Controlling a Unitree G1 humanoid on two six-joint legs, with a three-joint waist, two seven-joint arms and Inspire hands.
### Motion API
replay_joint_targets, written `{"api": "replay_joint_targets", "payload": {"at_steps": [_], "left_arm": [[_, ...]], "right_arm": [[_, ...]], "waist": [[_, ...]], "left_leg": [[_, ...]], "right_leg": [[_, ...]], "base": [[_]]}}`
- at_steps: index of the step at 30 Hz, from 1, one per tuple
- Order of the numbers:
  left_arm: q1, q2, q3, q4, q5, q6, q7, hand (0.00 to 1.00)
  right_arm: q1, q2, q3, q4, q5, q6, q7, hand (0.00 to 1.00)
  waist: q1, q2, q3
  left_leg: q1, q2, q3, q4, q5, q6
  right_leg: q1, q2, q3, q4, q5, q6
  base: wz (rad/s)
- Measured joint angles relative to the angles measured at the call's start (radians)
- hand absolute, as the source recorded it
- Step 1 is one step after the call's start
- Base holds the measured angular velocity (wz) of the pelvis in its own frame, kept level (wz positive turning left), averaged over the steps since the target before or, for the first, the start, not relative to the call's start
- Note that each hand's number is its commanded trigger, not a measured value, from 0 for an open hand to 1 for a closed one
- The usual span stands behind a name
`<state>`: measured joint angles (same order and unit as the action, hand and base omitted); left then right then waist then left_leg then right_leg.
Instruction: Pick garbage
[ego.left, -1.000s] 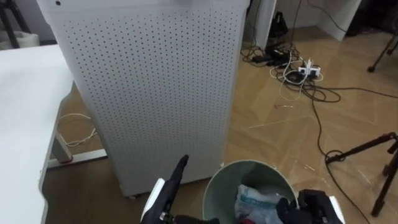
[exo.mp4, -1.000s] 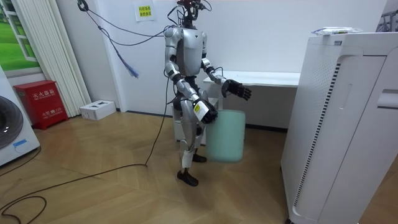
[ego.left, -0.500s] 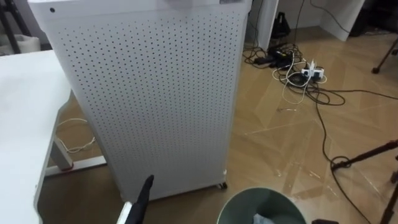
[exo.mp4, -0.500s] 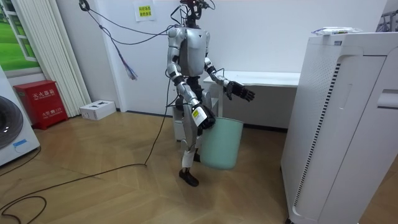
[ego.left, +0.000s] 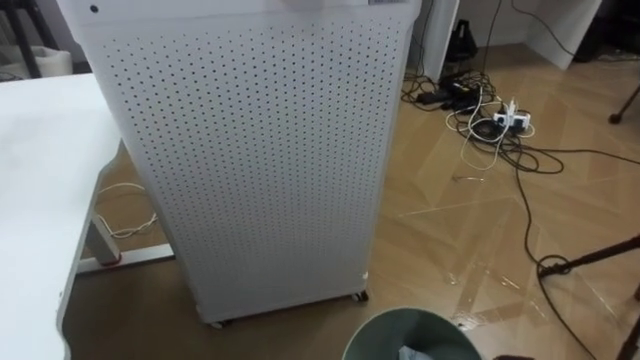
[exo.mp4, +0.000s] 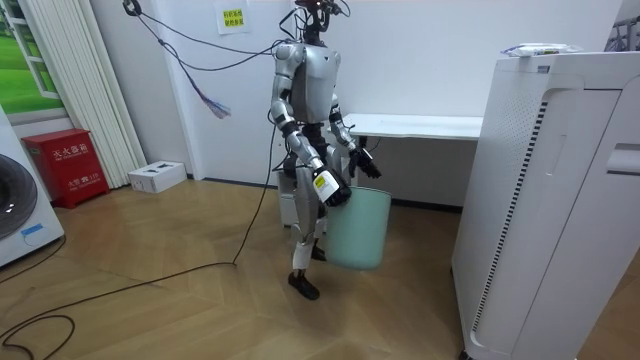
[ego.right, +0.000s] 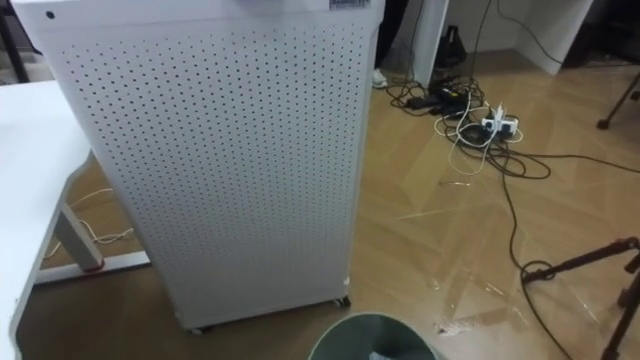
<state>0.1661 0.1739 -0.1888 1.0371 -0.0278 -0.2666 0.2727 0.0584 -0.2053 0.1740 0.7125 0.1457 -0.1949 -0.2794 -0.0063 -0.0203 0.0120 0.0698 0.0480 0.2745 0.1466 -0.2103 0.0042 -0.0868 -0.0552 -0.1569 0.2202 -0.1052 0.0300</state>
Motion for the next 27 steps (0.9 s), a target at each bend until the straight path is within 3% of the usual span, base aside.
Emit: {"api": "replay_joint_targets", "payload": {"at_steps": [4, 9, 14, 16, 18, 20, 21, 22, 23, 24, 25, 26, 27], "left_arm": [[-0.015, -0.002, 0.031, 0.084, -0.021, 0.027, 0.001, 0.00], [-0.018, -0.006, 0.031, 0.094, -0.021, 0.065, 0.003, 0.00], [0.004, -0.003, 0.069, 0.095, -0.045, 0.067, 0.016, 0.00], [0.007, -0.001, 0.078, 0.096, -0.060, 0.070, 0.030, 0.00], [0.011, -0.003, 0.079, 0.094, -0.061, 0.070, 0.030, 0.00], [0.026, -0.005, 0.081, 0.088, -0.060, 0.069, 0.031, 0.00], [0.034, -0.005, 0.086, 0.089, -0.061, 0.069, 0.031, 0.00], [0.038, -0.006, 0.085, 0.089, -0.059, 0.069, 0.031, 0.00], [0.044, -0.006, 0.086, 0.085, -0.056, 0.069, 0.032, 0.00], [0.049, -0.005, 0.087, 0.085, -0.055, 0.069, 0.037, 0.00], [0.062, -0.005, 0.088, 0.084, -0.055, 0.069, 0.056, 0.00], [0.078, -0.004, 0.089, 0.085, -0.049, 0.069, 0.075, 0.00], [0.085, -0.004, 0.090, 0.085, -0.047, 0.069, 0.083, 0.00]], "right_arm": [[0.039, 0.006, 0.000, -0.075, -0.025, 0.001, -0.001, 1.00], [0.040, 0.011, 0.001, -0.101, -0.058, 0.001, 0.001, 1.00], [0.070, 0.012, 0.002, -0.171, -0.066, 0.011, 0.019, 1.00], [0.075, 0.019, 0.002, -0.179, -0.074, 0.009, 0.021, 1.00], [0.079, 0.020, 0.001, -0.180, -0.071, 0.009, 0.021, 1.00], [0.076, 0.018, 0.001, -0.185, -0.073, 0.009, 0.020, 1.00], [0.081, 0.018, 0.001, -0.183, -0.071, 0.010, 0.021, 1.00], [0.084, 0.016, -0.003, -0.183, -0.058, 0.012, 0.018, 1.00], [0.084, 0.014, -0.005, -0.183, -0.049, 0.019, 0.014, 1.00], [0.083, 0.014, -0.005, -0.182, -0.049, 0.022, 0.013, 1.00], [0.085, 0.014, 0.001, -0.182, -0.043, 0.022, 0.011, 1.00], [0.089, 0.018, 0.004, -0.182, -0.041, 0.022, 0.017, 1.00], [0.094, 0.018, 0.006, -0.182, -0.041, 0.022, 0.022, 1.00]], "waist": [[0.011, -0.008, 0.0040], [0.011, -0.009, 0.0046], [0.023, -0.006, 0.0062], [0.031, -0.012, 0.0047], [0.038, -0.018, 0.0021], [0.044, -0.006, 0.0016], [0.042, -0.007, 0.0044], [0.039, -0.006, 0.0033], [0.046, -0.008, 0.0046], [0.056, -0.008, 0.0047], [0.075, -0.008, 0.0048], [0.079, -0.006, 0.0048], [0.085, -0.006, 0.0041]], "left_leg": [[0.019, 0.010, -0.001, 0.004, -0.005, -0.007], [0.026, 0.015, -0.001, 0.006, -0.008, -0.012], [0.028, 0.050, -0.001, 0.069, -0.041, -0.040], [0.011, 0.073, 0.000, 0.153, -0.059, -0.058], [-0.035, 0.090, -0.007, 0.286, -0.058, -0.058], [-0.102, 0.116, -0.066, 0.440, -0.054, -0.055], [-0.153, 0.107, -0.113, 0.499, -0.063, -0.049], [-0.209, 0.069, -0.118, 0.491, -0.086, -0.032], [-0.266, 0.032, -0.114, 0.448, -0.084, -0.031], [-0.291, 0.014, -0.110, 0.412, -0.076, -0.034], [-0.332, -0.014, -0.114, 0.312, -0.038, -0.035], [-0.360, -0.022, -0.127, 0.226, 0.033, -0.023], [-0.367, -0.023, -0.137, 0.200, 0.068, -0.015]], "right_leg": [[0.017, 0.009, 0.014, -0.003, -0.001, -0.001], [0.019, 0.016, 0.017, 0.002, -0.004, -0.008], [0.031, 0.037, -0.012, 0.038, -0.030, -0.037], [0.030, 0.046, -0.011, 0.076, -0.074, -0.056], [0.023, 0.047, -0.002, 0.108, -0.105, -0.076], [0.041, 0.063, 0.023, 0.123, -0.117, -0.096], [0.050, 0.075, 0.047, 0.128, -0.124, -0.109], [0.048, 0.076, 0.067, 0.139, -0.134, -0.118], [0.042, 0.076, 0.086, 0.147, -0.144, -0.126], [0.042, 0.076, 0.095, 0.148, -0.146, -0.128], [0.043, 0.077, 0.106, 0.152, -0.152, -0.134], [0.046, 0.086, 0.111, 0.154, -0.163, -0.134], [0.050, 0.091, 0.119, 0.159, -0.171, -0.131]], "base": [[-0.11], [-0.01], [-0.04], [-0.03], [-0.05], [-0.12], [0.13], [0.00], [-0.16], [-0.53], [-0.57], [-0.54], [-0.46]]}}
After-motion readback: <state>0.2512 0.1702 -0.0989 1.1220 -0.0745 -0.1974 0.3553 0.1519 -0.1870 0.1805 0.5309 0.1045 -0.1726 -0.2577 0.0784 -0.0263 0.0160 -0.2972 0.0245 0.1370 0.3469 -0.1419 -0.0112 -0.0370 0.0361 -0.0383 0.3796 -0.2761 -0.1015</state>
